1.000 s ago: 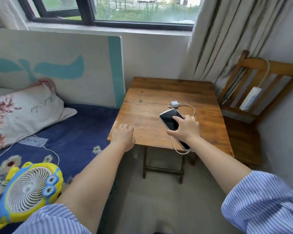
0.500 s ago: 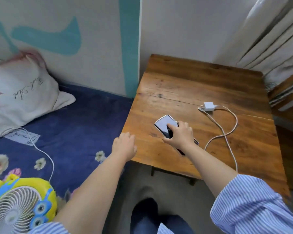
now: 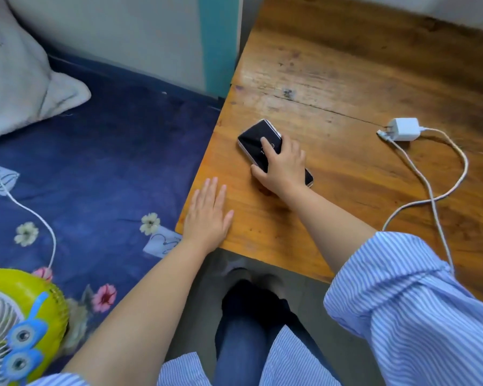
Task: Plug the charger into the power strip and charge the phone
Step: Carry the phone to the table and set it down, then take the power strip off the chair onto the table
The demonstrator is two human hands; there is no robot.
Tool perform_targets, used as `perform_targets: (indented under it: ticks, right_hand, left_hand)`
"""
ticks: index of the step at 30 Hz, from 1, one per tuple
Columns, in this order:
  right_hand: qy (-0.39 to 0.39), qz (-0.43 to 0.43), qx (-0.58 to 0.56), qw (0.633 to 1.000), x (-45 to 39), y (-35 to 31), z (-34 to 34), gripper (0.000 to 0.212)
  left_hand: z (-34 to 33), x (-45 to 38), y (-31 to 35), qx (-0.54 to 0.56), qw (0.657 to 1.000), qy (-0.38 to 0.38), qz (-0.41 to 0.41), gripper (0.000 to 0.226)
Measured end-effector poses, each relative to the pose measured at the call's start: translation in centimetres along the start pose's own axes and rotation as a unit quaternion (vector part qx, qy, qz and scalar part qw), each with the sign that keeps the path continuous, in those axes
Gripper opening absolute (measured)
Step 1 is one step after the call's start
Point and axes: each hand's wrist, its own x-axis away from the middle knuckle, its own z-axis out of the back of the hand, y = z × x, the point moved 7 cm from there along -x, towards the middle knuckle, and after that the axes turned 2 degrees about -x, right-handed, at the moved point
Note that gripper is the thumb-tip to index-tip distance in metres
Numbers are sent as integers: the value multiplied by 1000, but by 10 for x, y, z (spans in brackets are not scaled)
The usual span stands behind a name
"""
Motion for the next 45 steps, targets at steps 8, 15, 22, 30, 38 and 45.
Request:
perform_targets:
  ticks: [8, 15, 22, 30, 38, 45]
  right_hand:
    - [-80, -20, -10, 997, 15, 7, -2, 56]
    - [-64, -72, -67, 993, 65, 51, 86, 48]
    - [67, -140, -44, 987, 133, 140, 212, 42]
    - [126, -194, 9, 973, 247, 256, 310, 43]
    - [200, -221, 33, 954, 371, 380, 388, 37]
    - [245, -247, 37, 937, 416, 467, 437, 35]
  left_hand:
    - [11, 3, 10, -47, 996, -68, -13, 60]
    - [93, -9, 102, -97, 984, -50, -142, 52]
    - [167, -15, 243, -154, 956, 27, -250, 41]
    - [190, 29, 404, -172, 931, 88, -311, 33]
    - [192, 90, 559, -167, 922, 144, -317, 30]
    - [201, 106, 659, -150, 920, 158, -327, 37]
